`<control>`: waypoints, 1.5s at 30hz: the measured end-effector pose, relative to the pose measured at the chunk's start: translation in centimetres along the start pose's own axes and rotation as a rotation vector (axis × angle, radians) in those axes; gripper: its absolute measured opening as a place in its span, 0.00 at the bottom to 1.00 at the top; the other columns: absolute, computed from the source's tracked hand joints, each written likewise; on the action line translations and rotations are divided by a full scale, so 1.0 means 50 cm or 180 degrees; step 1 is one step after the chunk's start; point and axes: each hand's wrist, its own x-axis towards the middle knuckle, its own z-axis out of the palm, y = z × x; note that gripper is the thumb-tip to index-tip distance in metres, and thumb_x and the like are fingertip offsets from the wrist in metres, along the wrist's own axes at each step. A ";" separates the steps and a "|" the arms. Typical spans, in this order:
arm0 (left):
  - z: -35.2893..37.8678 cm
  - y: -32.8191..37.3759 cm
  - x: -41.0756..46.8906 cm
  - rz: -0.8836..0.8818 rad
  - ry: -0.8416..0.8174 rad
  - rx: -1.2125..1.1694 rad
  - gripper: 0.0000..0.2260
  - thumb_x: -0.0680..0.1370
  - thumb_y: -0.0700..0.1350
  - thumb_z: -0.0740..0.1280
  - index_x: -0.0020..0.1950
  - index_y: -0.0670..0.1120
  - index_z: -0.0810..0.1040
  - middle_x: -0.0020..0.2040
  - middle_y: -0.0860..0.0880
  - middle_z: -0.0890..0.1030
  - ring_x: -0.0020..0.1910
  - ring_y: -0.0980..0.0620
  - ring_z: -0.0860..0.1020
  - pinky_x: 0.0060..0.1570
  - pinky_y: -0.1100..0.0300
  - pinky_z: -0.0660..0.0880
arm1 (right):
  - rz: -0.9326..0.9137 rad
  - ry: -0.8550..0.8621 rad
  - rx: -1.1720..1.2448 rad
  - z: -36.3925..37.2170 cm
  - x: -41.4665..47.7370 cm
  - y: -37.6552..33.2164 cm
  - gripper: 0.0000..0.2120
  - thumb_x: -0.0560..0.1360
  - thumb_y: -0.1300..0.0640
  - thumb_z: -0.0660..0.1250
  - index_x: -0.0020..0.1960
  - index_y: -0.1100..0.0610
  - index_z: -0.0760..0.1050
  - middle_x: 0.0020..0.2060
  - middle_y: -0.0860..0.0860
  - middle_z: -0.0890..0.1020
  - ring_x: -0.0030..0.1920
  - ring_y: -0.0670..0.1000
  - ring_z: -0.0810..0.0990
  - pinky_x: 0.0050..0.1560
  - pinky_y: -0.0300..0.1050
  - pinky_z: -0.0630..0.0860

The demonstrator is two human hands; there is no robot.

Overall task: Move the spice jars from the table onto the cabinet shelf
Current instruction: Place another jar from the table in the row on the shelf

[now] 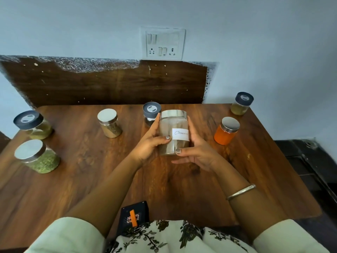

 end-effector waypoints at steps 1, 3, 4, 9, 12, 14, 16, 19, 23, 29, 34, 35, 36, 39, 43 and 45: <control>-0.004 0.003 -0.002 -0.0002 0.0031 0.0140 0.35 0.73 0.39 0.65 0.76 0.55 0.54 0.70 0.46 0.70 0.66 0.45 0.72 0.64 0.47 0.72 | -0.0070 0.0097 -0.0123 0.003 0.004 -0.001 0.52 0.69 0.71 0.71 0.73 0.34 0.45 0.64 0.47 0.69 0.63 0.60 0.75 0.56 0.64 0.76; -0.014 0.012 -0.004 -0.0001 0.0029 0.0651 0.34 0.78 0.42 0.64 0.76 0.59 0.47 0.74 0.50 0.65 0.68 0.50 0.70 0.68 0.47 0.68 | -0.0195 0.0350 -0.0383 0.006 0.010 -0.003 0.54 0.66 0.67 0.75 0.74 0.35 0.45 0.64 0.45 0.70 0.64 0.58 0.74 0.56 0.62 0.77; -0.017 0.019 -0.006 -0.0010 -0.0008 0.0920 0.33 0.79 0.44 0.62 0.76 0.59 0.45 0.75 0.52 0.62 0.68 0.52 0.68 0.67 0.50 0.69 | -0.0252 0.0435 -0.0503 0.008 0.014 -0.005 0.56 0.63 0.64 0.78 0.74 0.35 0.45 0.66 0.46 0.70 0.66 0.56 0.73 0.58 0.61 0.77; -0.029 0.055 -0.011 -0.0015 -0.0248 0.2030 0.46 0.73 0.53 0.66 0.74 0.57 0.31 0.78 0.54 0.52 0.72 0.49 0.64 0.60 0.53 0.72 | -0.0423 0.0480 -0.0963 0.020 0.024 -0.027 0.52 0.66 0.57 0.77 0.74 0.37 0.45 0.71 0.43 0.64 0.68 0.45 0.66 0.65 0.45 0.72; -0.034 0.070 -0.006 0.0041 -0.0235 0.2216 0.46 0.75 0.48 0.67 0.73 0.56 0.30 0.77 0.52 0.55 0.70 0.47 0.68 0.60 0.54 0.72 | -0.0342 0.0369 -0.1050 0.013 0.030 -0.035 0.53 0.68 0.58 0.75 0.76 0.41 0.41 0.75 0.43 0.57 0.72 0.47 0.61 0.69 0.48 0.68; -0.038 0.076 -0.001 0.0100 -0.0211 0.2374 0.46 0.74 0.49 0.68 0.73 0.56 0.31 0.77 0.52 0.56 0.69 0.48 0.68 0.61 0.57 0.71 | -0.0247 0.0340 -0.1065 0.009 0.035 -0.044 0.52 0.69 0.57 0.75 0.76 0.38 0.40 0.76 0.44 0.55 0.74 0.52 0.60 0.69 0.57 0.68; -0.044 0.084 0.002 0.0143 -0.0210 0.2432 0.46 0.74 0.51 0.68 0.73 0.57 0.31 0.77 0.52 0.57 0.70 0.50 0.68 0.65 0.56 0.70 | -0.0247 0.0320 -0.1210 0.008 0.041 -0.057 0.53 0.68 0.53 0.75 0.75 0.36 0.39 0.76 0.44 0.54 0.75 0.52 0.59 0.69 0.59 0.68; -0.059 0.109 0.011 0.0121 -0.0176 0.2494 0.49 0.73 0.53 0.70 0.74 0.57 0.31 0.76 0.50 0.59 0.69 0.49 0.69 0.68 0.49 0.68 | -0.0356 0.0271 -0.1579 0.012 0.053 -0.092 0.56 0.66 0.47 0.76 0.75 0.38 0.35 0.77 0.43 0.53 0.75 0.49 0.58 0.72 0.57 0.63; -0.069 0.172 0.028 0.0182 -0.0023 0.2809 0.50 0.72 0.53 0.69 0.73 0.55 0.29 0.76 0.48 0.61 0.69 0.48 0.68 0.68 0.53 0.67 | -0.0353 0.0254 -0.2339 0.019 0.075 -0.159 0.56 0.67 0.40 0.72 0.73 0.40 0.28 0.75 0.46 0.62 0.70 0.49 0.69 0.68 0.47 0.68; -0.084 0.280 0.068 0.0373 0.0320 0.3251 0.48 0.74 0.55 0.68 0.74 0.55 0.29 0.68 0.42 0.73 0.61 0.46 0.76 0.63 0.53 0.71 | -0.0693 0.0371 -0.3137 0.031 0.108 -0.287 0.51 0.74 0.48 0.69 0.73 0.45 0.27 0.64 0.54 0.77 0.59 0.51 0.79 0.60 0.42 0.72; -0.082 0.398 0.089 0.0790 0.0395 0.3547 0.46 0.75 0.57 0.65 0.74 0.55 0.29 0.68 0.45 0.74 0.59 0.49 0.76 0.59 0.57 0.72 | -0.1072 0.0386 -0.3049 0.035 0.144 -0.394 0.53 0.73 0.47 0.69 0.72 0.43 0.26 0.68 0.52 0.73 0.63 0.51 0.76 0.64 0.45 0.72; -0.082 0.424 0.093 0.0892 0.0425 0.3591 0.44 0.76 0.56 0.64 0.74 0.56 0.30 0.68 0.45 0.74 0.58 0.49 0.77 0.58 0.58 0.72 | -0.1177 0.0421 -0.3095 0.039 0.150 -0.418 0.52 0.73 0.47 0.69 0.72 0.42 0.26 0.69 0.52 0.73 0.63 0.52 0.76 0.65 0.47 0.71; -0.081 0.452 0.097 0.1006 0.0470 0.3663 0.43 0.76 0.56 0.64 0.73 0.57 0.29 0.68 0.45 0.73 0.57 0.49 0.77 0.57 0.58 0.72 | -0.1292 0.0471 -0.3176 0.043 0.155 -0.445 0.52 0.73 0.47 0.69 0.72 0.41 0.26 0.69 0.52 0.72 0.63 0.53 0.77 0.64 0.47 0.72; -0.080 0.538 0.110 0.1300 0.0610 0.3857 0.43 0.76 0.56 0.63 0.73 0.59 0.29 0.69 0.47 0.71 0.56 0.48 0.78 0.56 0.59 0.73 | -0.1628 0.0601 -0.3293 0.057 0.171 -0.527 0.52 0.73 0.47 0.68 0.72 0.41 0.26 0.70 0.52 0.70 0.62 0.54 0.77 0.62 0.48 0.73; -0.084 0.650 0.126 0.1731 0.0731 0.3790 0.43 0.76 0.54 0.64 0.72 0.59 0.29 0.67 0.47 0.73 0.55 0.51 0.77 0.55 0.62 0.72 | -0.2039 0.0638 -0.3119 0.073 0.195 -0.636 0.53 0.73 0.48 0.70 0.71 0.39 0.25 0.63 0.51 0.78 0.53 0.47 0.81 0.53 0.39 0.76; -0.089 0.707 0.135 0.1951 0.0827 0.3680 0.45 0.76 0.52 0.66 0.73 0.59 0.30 0.59 0.48 0.78 0.51 0.52 0.79 0.54 0.61 0.74 | -0.2264 0.0665 -0.3062 0.085 0.206 -0.692 0.53 0.73 0.49 0.70 0.71 0.38 0.25 0.59 0.49 0.80 0.50 0.44 0.81 0.50 0.34 0.74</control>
